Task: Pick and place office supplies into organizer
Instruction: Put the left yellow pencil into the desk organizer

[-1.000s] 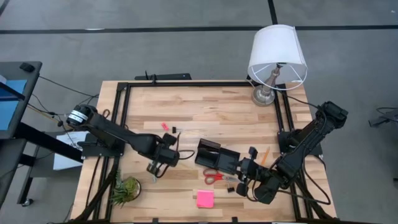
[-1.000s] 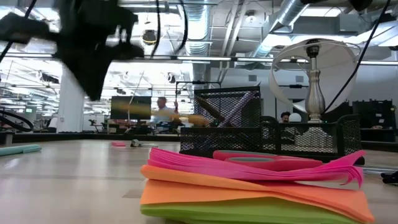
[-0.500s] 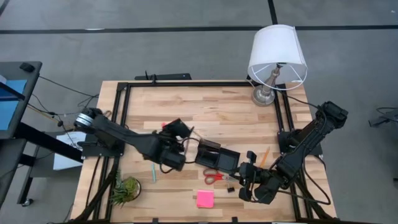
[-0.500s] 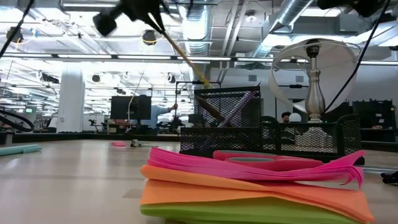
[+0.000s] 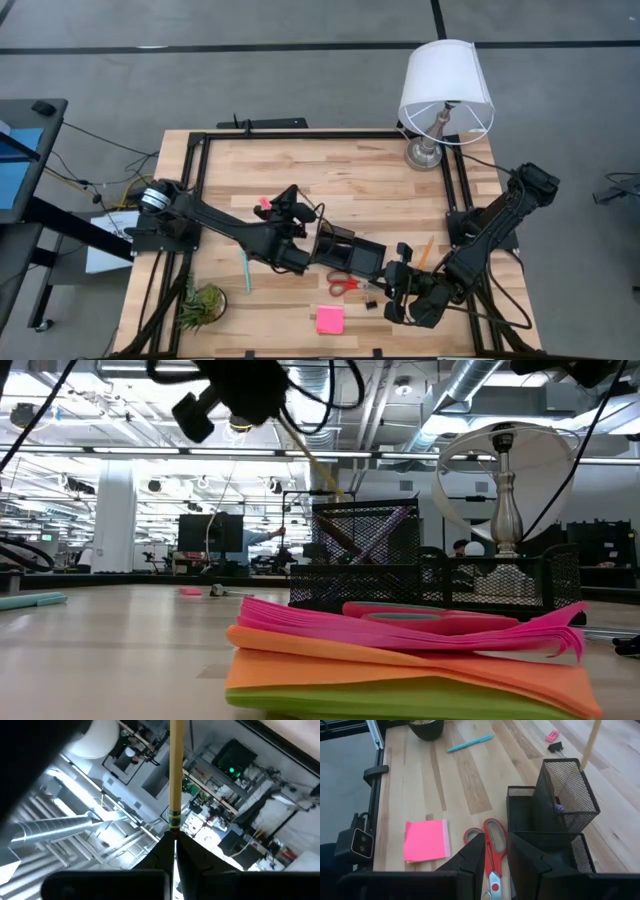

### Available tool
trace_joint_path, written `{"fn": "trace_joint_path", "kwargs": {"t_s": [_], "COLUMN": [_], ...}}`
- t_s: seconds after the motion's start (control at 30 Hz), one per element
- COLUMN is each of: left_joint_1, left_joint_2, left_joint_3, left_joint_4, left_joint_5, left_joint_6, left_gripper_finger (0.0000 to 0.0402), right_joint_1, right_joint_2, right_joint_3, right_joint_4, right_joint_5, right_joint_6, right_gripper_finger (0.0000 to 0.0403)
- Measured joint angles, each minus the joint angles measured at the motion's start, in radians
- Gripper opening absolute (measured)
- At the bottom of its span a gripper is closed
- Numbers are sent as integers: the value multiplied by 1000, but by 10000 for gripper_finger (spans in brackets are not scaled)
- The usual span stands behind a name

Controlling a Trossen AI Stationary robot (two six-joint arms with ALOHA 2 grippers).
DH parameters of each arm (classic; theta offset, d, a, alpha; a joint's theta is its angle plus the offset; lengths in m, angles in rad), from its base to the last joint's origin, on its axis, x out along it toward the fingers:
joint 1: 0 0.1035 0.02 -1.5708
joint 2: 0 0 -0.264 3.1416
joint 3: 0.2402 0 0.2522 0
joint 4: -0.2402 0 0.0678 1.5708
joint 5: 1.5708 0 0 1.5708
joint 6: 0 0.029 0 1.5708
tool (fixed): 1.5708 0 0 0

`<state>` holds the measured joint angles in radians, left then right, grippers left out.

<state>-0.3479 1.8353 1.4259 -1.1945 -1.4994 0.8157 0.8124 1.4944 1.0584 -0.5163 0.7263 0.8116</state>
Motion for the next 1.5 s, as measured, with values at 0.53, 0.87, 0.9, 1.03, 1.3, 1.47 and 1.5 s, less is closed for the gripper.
{"fn": "trace_joint_path", "kwargs": {"t_s": [0.53, 0.87, 0.9, 1.03, 1.3, 1.47, 1.5], "left_joint_1": [-14, 11, 14, 27, 33, 13, 8], "left_joint_2": [1, 45, 63, 123, 144, 144, 144], "left_joint_3": [-21, -21, -21, -21, -15, 23, 31], "left_joint_4": [290, 401, 400, 400, 405, 409, 408], "left_joint_5": [181, 165, 164, 130, 133, 131, 126], "left_joint_6": [149, 331, 355, 417, 438, 432, 433], "left_gripper_finger": [1, 1, 1, 1, 0, 9, 13], "right_joint_1": [0, 0, 0, 0, 0, 0, 0], "right_joint_2": [0, 0, 0, 0, 0, 0, 0], "right_joint_3": [0, 0, 0, 0, 0, 0, 0], "right_joint_4": [0, 0, 0, 0, 0, 0, 0], "right_joint_5": [-3, -2, -2, -2, -1, 0, 0], "right_joint_6": [-6, -8, -8, -8, -9, -9, -9], "right_gripper_finger": [72, 72, 72, 72, 72, 72, 72]}}
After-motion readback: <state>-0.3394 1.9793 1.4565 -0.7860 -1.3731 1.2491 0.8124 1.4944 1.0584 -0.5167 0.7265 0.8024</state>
